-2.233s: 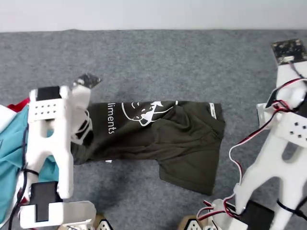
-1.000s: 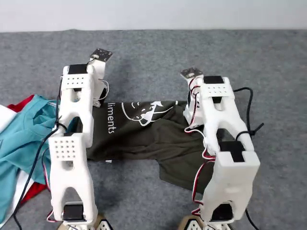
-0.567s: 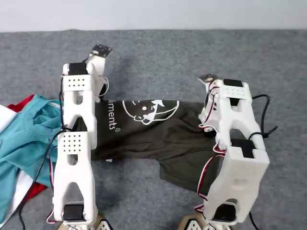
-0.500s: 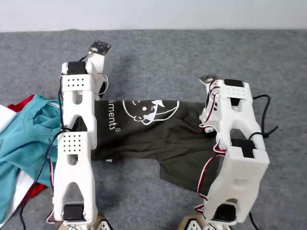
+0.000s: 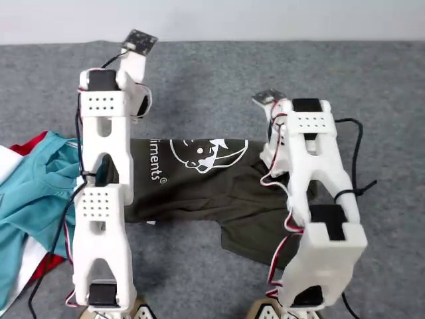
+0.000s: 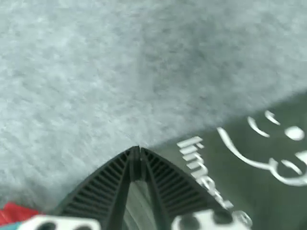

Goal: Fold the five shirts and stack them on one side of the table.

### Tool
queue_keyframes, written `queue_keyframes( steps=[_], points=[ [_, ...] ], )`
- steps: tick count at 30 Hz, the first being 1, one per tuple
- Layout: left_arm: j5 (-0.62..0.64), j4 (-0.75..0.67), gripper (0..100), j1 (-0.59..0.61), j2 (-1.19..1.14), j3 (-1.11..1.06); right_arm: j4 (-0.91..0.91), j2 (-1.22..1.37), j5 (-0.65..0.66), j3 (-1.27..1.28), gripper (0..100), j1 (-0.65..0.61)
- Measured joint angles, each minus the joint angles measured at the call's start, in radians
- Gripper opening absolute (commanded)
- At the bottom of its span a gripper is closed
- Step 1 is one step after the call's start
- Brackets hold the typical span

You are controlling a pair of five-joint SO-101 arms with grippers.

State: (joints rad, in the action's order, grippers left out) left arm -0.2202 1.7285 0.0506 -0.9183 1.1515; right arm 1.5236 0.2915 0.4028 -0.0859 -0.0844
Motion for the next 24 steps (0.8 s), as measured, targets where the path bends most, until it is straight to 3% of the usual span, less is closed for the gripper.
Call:
queue_keyframes(
  steps=[10, 16, 24],
  points=[
    [0.038, -0.003, 0, -0.120, 0.416, -0.707, -0.077, -0.002, 0.000, 0.000, 0.9, 0.008],
    [0.040, -0.192, 0, -0.078, 0.482, -1.056, -0.084, 0.164, 0.000, 0.000, 0.9, 0.028],
    [0.000, -0.293, 0, 0.058, 0.388, -1.129, -0.083, 0.249, -0.002, -0.005, 0.9, 0.098]
  ],
)
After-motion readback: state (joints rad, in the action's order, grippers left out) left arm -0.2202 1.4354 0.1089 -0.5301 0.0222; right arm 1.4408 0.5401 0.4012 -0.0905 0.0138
